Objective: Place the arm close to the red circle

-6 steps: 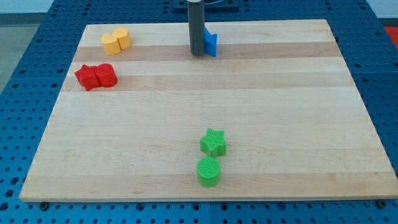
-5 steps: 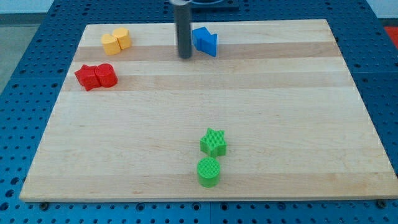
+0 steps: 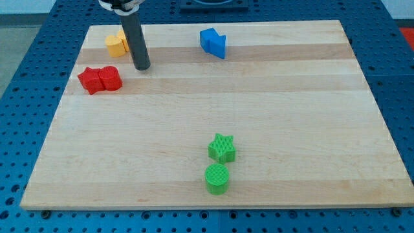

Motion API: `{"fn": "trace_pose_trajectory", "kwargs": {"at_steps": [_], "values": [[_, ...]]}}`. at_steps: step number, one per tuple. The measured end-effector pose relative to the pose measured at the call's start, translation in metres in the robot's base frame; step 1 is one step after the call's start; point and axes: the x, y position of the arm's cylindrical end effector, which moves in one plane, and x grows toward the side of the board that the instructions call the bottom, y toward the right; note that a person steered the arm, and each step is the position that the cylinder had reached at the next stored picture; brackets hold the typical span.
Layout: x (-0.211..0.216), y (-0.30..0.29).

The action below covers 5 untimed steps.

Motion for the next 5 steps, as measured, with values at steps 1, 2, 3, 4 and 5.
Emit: {"fn": "trace_pose_trajectory", "kwargs": {"at_steps": [1,2,3,4,5], "values": [[0.000,-0.006],[0.000,-0.011],[0.000,-0.014],[0.001,-0.020],[0.013,-0.046]]}}
